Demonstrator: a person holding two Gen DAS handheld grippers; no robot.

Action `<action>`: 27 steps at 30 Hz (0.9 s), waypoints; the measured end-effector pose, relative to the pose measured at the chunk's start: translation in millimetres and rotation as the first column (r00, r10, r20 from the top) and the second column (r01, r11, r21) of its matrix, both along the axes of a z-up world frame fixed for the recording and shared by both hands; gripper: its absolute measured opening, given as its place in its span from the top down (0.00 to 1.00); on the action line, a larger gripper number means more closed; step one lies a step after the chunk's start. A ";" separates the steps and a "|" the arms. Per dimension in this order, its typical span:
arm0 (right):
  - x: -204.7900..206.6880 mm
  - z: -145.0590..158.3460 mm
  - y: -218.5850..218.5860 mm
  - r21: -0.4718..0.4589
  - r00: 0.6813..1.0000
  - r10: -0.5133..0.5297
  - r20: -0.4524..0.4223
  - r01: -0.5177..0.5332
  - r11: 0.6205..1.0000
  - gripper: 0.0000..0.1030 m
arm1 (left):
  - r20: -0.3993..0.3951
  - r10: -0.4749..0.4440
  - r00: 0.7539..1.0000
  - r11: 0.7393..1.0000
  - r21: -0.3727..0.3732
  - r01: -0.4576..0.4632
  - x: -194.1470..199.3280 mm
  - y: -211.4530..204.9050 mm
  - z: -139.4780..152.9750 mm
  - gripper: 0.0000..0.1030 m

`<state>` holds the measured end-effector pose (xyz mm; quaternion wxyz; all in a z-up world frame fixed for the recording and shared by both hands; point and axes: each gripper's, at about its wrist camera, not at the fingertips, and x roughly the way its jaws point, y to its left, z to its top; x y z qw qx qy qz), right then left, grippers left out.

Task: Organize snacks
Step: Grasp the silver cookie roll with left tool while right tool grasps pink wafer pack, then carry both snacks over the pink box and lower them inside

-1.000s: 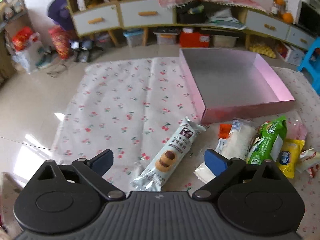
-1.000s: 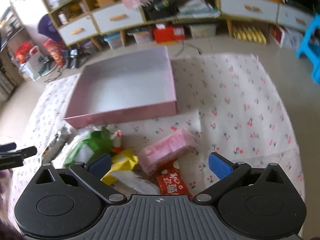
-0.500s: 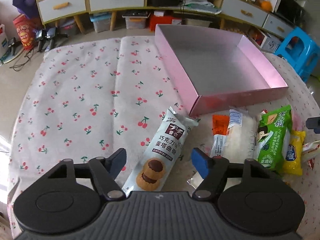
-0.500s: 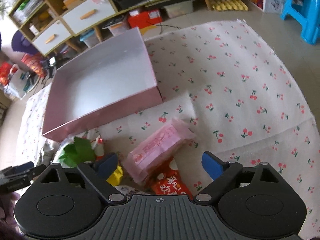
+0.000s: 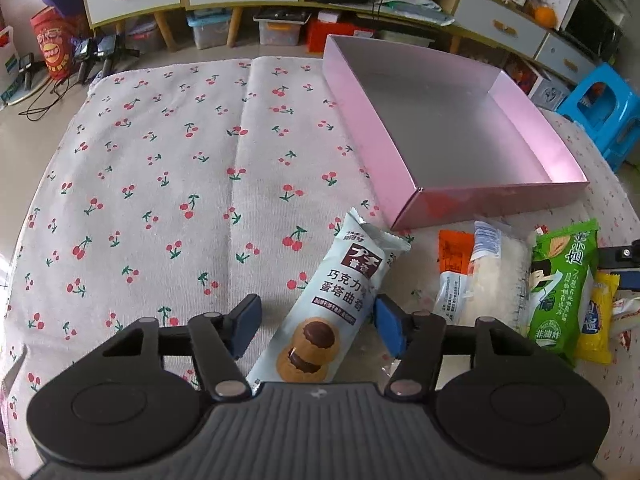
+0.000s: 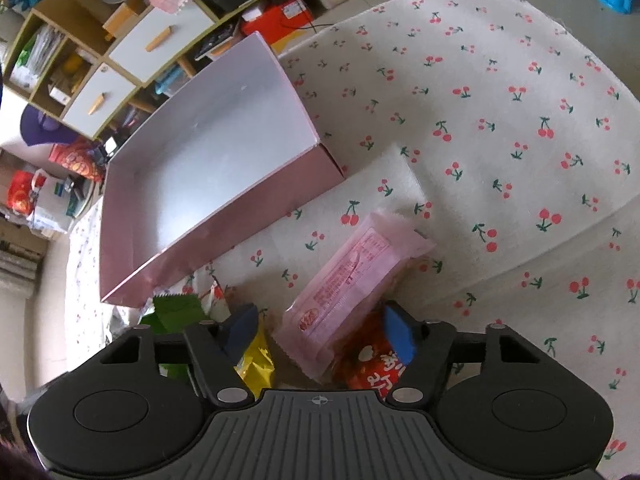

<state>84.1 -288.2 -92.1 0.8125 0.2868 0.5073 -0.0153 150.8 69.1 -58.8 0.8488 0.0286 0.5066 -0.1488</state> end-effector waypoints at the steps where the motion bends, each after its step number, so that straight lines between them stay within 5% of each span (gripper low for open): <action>1: 0.3 -0.7 -0.3 0.001 1.000 -0.010 0.002 0.010 1.000 0.39 | 0.000 -0.002 1.000 1.000 0.009 0.002 -0.5 -0.9 -0.4 0.45; 5: 0.5 -2.8 -3.1 -0.004 0.999 -0.049 0.007 0.049 0.999 0.53 | 0.002 -0.021 1.000 0.999 0.043 0.021 -3.5 -5.3 0.3 0.53; 11: 1.8 -5.6 -4.2 -0.003 0.996 -0.081 0.032 0.081 0.997 0.57 | 0.007 -0.023 1.000 0.995 0.092 0.022 -7.2 -10.5 1.2 0.64; 27: -8.1 10.9 -24.5 0.080 0.986 -0.151 0.070 0.146 0.986 0.65 | 0.005 0.119 0.993 0.991 -0.064 -0.118 -9.2 7.8 28.2 0.72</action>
